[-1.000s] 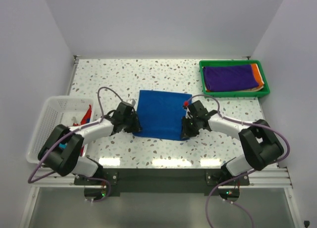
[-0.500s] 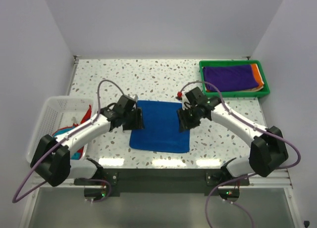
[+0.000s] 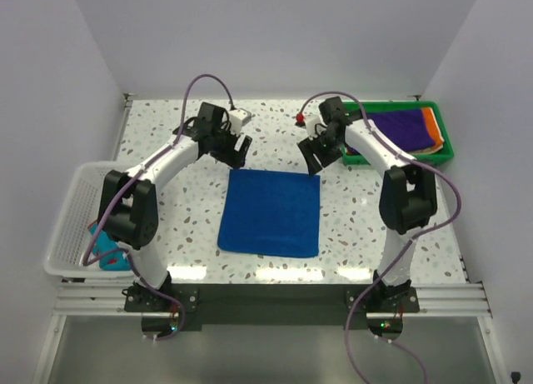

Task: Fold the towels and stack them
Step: Fold the towel

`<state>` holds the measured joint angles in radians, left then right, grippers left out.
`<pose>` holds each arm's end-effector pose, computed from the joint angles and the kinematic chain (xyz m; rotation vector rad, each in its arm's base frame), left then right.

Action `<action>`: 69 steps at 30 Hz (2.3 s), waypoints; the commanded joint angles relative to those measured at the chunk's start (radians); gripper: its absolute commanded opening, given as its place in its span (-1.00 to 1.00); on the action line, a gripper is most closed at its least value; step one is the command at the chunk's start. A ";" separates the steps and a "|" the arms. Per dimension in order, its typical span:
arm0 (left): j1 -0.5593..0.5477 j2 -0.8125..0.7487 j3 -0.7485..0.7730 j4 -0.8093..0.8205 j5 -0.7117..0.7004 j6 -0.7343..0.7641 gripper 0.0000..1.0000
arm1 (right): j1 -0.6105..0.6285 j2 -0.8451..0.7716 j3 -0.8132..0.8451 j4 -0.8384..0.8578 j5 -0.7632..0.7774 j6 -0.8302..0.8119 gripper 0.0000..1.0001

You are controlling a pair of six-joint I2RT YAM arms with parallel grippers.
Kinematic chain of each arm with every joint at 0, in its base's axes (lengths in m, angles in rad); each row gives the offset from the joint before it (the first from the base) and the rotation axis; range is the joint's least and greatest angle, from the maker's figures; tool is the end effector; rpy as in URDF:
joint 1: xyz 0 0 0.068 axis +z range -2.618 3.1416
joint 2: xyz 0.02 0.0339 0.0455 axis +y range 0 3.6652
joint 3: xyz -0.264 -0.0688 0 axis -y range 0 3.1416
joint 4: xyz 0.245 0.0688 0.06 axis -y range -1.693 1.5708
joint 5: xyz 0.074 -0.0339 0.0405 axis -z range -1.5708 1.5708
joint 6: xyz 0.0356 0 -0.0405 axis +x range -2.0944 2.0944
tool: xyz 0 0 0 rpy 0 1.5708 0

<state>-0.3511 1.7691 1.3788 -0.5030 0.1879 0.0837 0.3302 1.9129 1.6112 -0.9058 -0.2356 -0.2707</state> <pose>0.3637 -0.1403 0.2497 0.6135 2.3969 -0.3471 0.3747 0.1372 0.2452 -0.8761 2.6245 0.3423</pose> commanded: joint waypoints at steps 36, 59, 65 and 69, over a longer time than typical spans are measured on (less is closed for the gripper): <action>0.026 0.498 0.563 -0.440 0.242 0.643 0.19 | -0.026 0.506 0.446 -0.366 -0.073 -0.380 -0.62; 0.031 0.515 0.482 -0.468 0.121 0.630 -0.21 | -0.023 0.512 0.403 -0.331 -0.030 -0.326 -1.00; 0.029 0.515 0.459 -0.493 0.116 0.619 -0.36 | -0.022 0.503 0.408 -0.315 -0.030 -0.312 -1.00; 0.021 0.523 0.448 -0.497 0.131 0.619 -0.44 | -0.020 0.500 0.411 -0.311 -0.030 -0.306 -1.00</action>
<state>-0.3340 2.2826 1.8660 -0.9401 0.3431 0.7158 0.3065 2.3966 2.0399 -1.2331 -0.2890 -0.5865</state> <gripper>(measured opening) 0.294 0.035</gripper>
